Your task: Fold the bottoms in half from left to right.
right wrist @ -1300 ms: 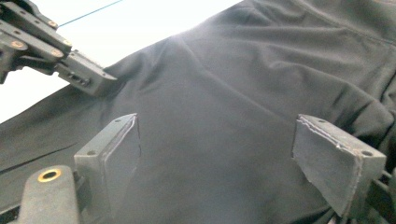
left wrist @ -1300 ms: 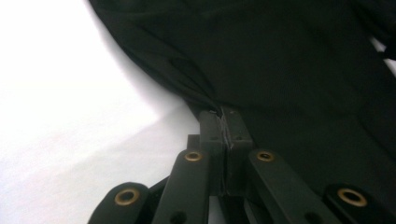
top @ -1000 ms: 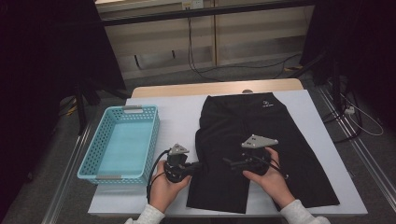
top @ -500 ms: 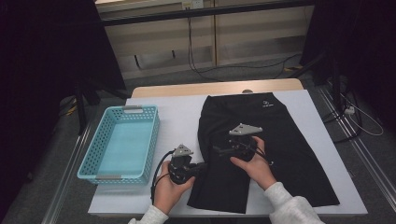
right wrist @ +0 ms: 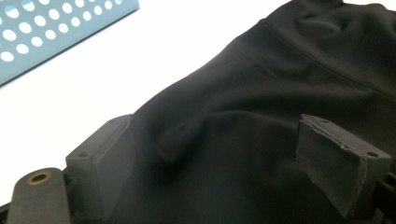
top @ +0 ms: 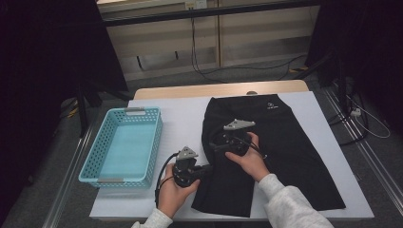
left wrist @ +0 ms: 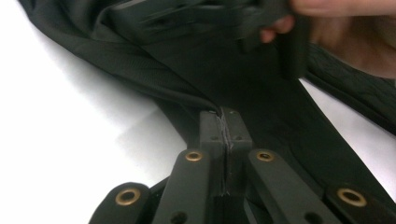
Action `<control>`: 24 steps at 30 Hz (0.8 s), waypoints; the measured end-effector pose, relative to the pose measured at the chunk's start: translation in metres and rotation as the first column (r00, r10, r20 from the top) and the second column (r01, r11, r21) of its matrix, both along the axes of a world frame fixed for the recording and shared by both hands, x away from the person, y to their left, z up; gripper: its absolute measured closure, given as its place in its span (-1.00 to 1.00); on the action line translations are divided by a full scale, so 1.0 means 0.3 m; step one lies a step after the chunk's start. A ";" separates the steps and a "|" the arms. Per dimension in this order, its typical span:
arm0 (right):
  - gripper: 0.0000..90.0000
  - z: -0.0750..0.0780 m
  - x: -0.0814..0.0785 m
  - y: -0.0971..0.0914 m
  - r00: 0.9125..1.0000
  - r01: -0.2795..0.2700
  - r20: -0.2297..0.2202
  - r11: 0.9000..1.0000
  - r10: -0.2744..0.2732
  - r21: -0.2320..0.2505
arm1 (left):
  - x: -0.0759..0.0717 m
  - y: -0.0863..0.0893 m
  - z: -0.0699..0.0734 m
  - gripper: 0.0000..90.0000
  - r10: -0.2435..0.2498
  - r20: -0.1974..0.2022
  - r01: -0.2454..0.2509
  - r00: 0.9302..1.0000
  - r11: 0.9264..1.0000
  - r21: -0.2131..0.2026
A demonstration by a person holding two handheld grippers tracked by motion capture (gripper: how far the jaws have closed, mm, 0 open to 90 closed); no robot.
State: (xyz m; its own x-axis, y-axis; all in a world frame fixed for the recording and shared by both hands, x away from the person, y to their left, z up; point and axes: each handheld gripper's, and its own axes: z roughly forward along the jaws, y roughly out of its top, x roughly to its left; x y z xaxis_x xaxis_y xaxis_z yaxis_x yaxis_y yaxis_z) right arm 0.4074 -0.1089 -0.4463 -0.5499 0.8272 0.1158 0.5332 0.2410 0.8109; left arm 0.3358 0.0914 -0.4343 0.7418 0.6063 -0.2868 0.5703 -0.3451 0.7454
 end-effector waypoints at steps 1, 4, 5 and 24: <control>-0.72 -0.002 0.008 0.009 1.000 -0.005 -0.004 1.000 0.005 0.000 | -0.001 -0.004 0.001 0.98 -0.006 0.003 0.006 1.000 1.000 0.000; -0.68 -0.012 0.028 0.037 1.000 -0.018 0.010 1.000 0.018 -0.023 | -0.007 -0.011 0.005 0.98 -0.015 0.016 0.015 1.000 1.000 -0.001; -0.66 -0.018 0.034 0.043 1.000 -0.015 0.020 0.999 0.016 -0.038 | -0.010 -0.014 0.006 0.98 -0.017 0.018 0.017 1.000 1.000 -0.004; 0.98 -0.004 0.057 -0.079 0.999 -0.018 -0.048 0.995 0.013 -0.099 | 0.011 -0.027 0.008 0.98 -0.015 0.033 0.016 0.999 0.999 -0.041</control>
